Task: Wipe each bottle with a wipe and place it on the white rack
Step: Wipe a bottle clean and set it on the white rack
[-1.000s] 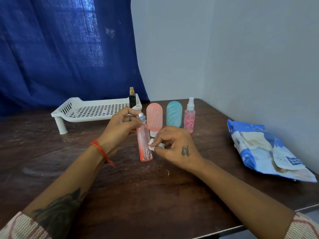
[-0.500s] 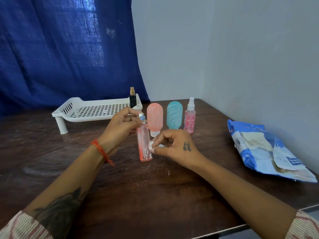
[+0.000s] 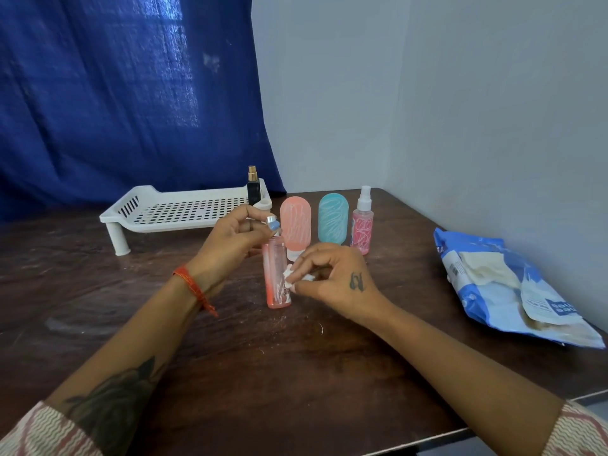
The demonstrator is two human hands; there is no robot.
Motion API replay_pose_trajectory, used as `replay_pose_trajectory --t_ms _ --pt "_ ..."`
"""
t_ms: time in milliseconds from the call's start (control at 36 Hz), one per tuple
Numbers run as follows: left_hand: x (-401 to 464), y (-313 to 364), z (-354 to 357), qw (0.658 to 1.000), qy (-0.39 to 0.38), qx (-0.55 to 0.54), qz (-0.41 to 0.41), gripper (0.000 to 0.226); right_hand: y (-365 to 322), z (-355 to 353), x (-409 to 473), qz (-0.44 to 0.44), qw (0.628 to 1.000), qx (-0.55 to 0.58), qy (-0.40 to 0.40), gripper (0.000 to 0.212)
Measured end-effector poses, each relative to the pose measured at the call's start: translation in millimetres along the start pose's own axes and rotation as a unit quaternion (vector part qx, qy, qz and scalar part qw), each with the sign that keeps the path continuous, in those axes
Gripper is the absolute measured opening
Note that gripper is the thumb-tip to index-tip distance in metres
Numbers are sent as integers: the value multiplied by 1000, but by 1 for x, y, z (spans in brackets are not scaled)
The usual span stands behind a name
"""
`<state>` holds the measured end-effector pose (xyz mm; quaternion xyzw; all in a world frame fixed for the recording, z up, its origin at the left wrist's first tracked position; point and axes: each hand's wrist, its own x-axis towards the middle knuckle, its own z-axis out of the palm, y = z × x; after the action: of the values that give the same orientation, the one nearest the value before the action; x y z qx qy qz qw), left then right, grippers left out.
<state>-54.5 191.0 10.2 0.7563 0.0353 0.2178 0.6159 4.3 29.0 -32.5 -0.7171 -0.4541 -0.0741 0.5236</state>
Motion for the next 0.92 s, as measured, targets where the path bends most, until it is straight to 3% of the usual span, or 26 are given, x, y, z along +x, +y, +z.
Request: replay_pose_trajectory --t_ms 139,278,389,583,806,917 --pt "0 0 0 1000 -3 1 3 19 -3 1 0 -43 997 -27 53 19" --pt "0 -1 0 1000 0 -1 3 19 -5 2 -2 -109 992 -53 17 12" --pt "0 0 0 1000 2 6 4 19 -1 1 -2 -93 993 -74 -7 9" --pt "0 1 0 1000 0 4 0 17 -2 1 0 -121 988 -85 55 10" --pt "0 1 1 1000 5 8 3 14 -5 1 -4 -141 988 -66 -14 6" --pt "0 0 0 1000 10 15 2 15 -2 1 -3 -129 987 -92 8 7"
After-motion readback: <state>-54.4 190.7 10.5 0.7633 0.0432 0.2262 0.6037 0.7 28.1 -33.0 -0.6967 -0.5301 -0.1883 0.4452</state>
